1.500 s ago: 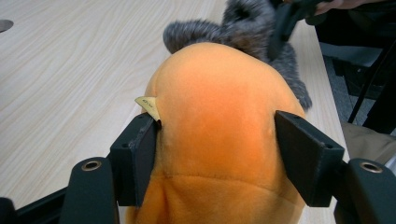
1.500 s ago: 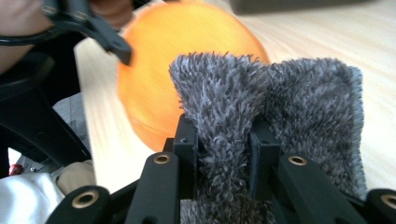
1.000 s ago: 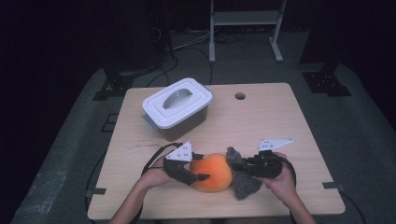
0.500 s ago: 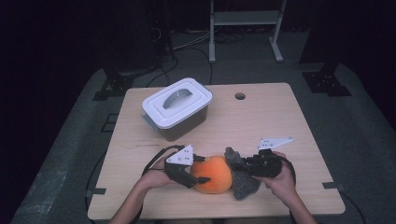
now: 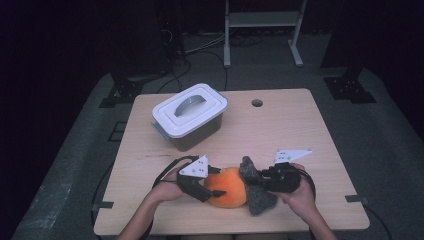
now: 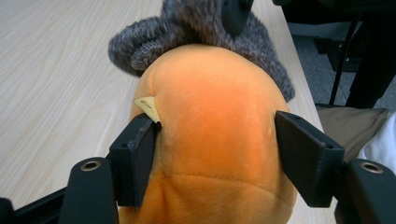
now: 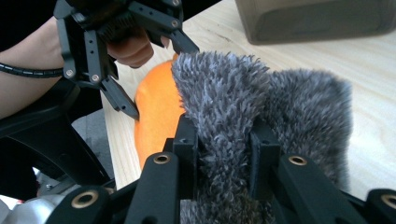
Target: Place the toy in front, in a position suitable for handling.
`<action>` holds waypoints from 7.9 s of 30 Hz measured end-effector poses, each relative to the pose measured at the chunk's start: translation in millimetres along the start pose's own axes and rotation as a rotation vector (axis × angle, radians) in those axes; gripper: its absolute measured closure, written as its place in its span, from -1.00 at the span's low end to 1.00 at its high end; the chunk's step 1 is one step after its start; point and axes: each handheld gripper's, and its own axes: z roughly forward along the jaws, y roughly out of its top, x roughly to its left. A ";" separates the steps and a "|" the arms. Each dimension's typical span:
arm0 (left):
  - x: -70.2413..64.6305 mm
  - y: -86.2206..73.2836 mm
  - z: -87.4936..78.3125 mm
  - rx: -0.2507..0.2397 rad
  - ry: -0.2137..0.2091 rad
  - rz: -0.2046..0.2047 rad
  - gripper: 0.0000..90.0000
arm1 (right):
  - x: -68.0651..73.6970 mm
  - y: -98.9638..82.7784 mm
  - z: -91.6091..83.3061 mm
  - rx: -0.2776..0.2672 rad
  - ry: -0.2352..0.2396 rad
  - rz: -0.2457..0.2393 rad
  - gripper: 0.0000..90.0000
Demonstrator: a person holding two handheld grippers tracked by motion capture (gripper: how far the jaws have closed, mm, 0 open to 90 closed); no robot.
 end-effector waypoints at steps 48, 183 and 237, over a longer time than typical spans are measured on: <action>15.9 2.6 1.5 -0.052 0.036 -0.177 -0.16 | 7.1 4.7 -11.5 -0.059 -0.005 -0.039 0.51; -3.1 23.8 16.3 -0.036 -0.036 -0.116 -0.17 | 28.7 16.3 -14.6 0.021 0.009 -0.157 0.55; -2.0 17.9 8.7 0.031 -0.058 -0.028 -0.15 | 11.9 4.3 -12.8 0.090 0.011 -0.137 0.56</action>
